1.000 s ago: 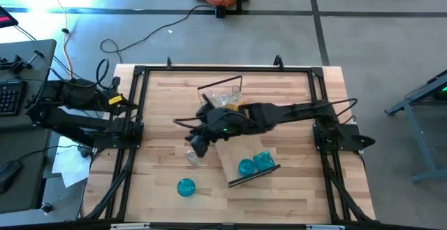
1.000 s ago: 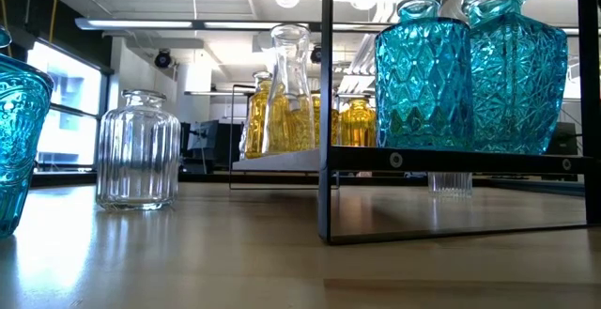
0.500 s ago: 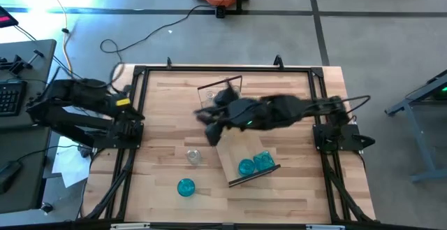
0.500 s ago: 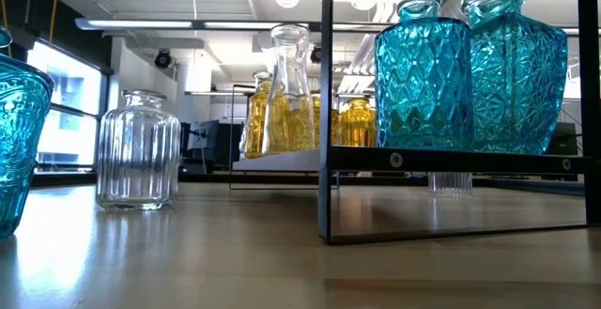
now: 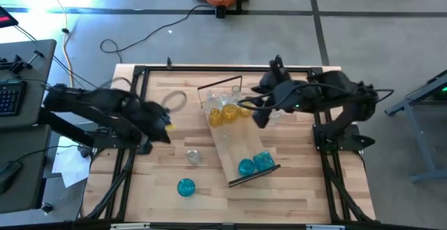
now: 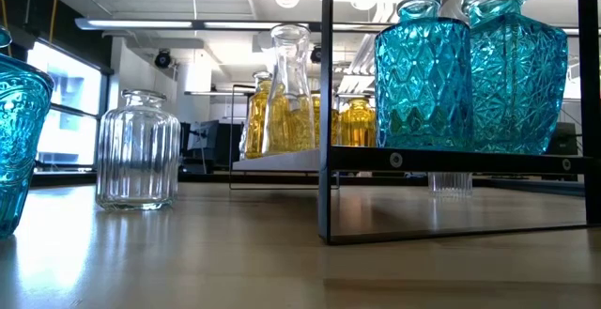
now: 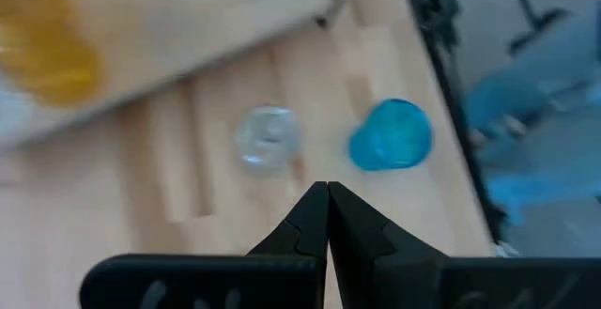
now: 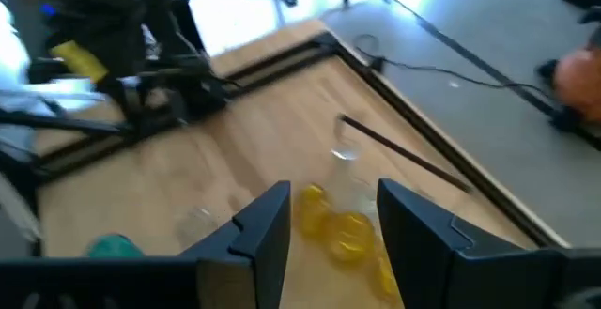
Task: Sort vases onto shelf
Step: Put the blue crystal vase on the shelf aligned with the other blue crystal vases
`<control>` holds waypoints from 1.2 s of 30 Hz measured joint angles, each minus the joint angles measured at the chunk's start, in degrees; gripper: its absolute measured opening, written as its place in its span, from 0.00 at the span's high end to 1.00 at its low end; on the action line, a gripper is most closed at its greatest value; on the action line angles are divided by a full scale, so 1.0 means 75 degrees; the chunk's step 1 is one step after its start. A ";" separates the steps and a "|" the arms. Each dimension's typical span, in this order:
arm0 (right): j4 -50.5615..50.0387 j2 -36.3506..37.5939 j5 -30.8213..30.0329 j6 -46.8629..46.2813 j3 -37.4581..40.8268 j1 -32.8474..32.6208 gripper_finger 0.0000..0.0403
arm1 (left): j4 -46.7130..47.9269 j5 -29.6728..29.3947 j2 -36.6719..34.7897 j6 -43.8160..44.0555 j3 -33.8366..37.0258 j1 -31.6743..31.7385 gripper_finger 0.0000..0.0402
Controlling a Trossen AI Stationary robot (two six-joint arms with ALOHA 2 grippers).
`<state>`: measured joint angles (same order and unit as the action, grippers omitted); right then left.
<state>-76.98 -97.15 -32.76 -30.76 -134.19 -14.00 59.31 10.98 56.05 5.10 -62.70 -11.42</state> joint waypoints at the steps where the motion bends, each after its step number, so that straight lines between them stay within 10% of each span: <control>1: -0.0256 0.0066 -0.0057 -0.0015 0.0000 -0.0005 0.64 | -0.0028 0.0098 0.0230 0.0120 0.0000 -0.0197 1.00; 24: -0.1412 0.0531 -0.0168 0.0311 0.0009 -0.0024 0.64 | -0.2401 -0.1267 0.2485 0.2900 -0.0003 -0.4397 1.00; 36: -0.1400 0.0526 0.0205 0.0145 0.0012 -0.0076 0.64 | -0.2489 -0.1236 0.4035 0.2852 0.0000 -0.4617 0.99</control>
<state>-87.48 -93.21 -31.22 -29.67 -134.10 -14.57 40.64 1.71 86.31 26.49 -62.70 -46.04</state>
